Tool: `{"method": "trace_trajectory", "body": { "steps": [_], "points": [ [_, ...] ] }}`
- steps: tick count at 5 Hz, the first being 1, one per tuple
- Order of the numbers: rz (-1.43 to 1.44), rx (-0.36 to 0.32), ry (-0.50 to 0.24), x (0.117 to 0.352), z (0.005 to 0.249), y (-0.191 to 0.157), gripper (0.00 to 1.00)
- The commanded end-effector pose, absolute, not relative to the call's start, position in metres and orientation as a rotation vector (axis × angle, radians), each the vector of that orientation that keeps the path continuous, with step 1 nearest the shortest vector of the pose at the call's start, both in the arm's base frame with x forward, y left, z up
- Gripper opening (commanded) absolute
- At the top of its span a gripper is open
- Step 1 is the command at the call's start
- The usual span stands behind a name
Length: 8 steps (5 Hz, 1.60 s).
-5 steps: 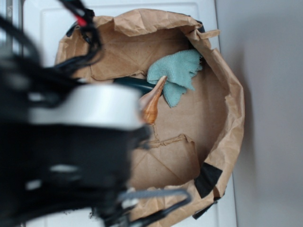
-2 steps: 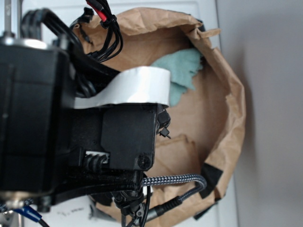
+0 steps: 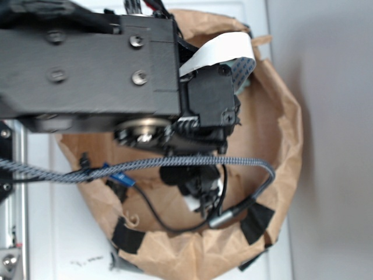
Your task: Grab the shell.
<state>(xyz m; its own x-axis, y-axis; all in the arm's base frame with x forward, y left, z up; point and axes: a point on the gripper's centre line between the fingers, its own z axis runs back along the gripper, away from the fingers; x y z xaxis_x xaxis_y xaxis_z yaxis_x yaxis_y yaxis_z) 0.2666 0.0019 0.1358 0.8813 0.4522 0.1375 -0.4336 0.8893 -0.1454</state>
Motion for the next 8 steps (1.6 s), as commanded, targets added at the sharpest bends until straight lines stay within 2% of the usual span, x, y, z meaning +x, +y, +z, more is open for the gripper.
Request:
{"method": "trace_trajectory", "body": {
  "steps": [1,2,3,5,6,7,8],
  "points": [
    [0.539,-0.162,-0.166,0.293,0.113,0.028,1.0],
    [0.517,-0.109,-0.172,0.284,0.094,0.032,1.0],
    [0.48,-0.098,-0.23,0.27,0.074,0.036,1.0],
    [0.541,-0.094,-0.295,0.283,0.05,0.042,1.0],
    [0.58,-0.089,-0.27,0.283,0.041,0.04,1.0],
    [0.745,-0.046,-0.175,0.286,0.029,0.03,1.0],
    [0.737,-0.043,-0.236,0.289,0.025,0.024,0.0]
  ]
}}
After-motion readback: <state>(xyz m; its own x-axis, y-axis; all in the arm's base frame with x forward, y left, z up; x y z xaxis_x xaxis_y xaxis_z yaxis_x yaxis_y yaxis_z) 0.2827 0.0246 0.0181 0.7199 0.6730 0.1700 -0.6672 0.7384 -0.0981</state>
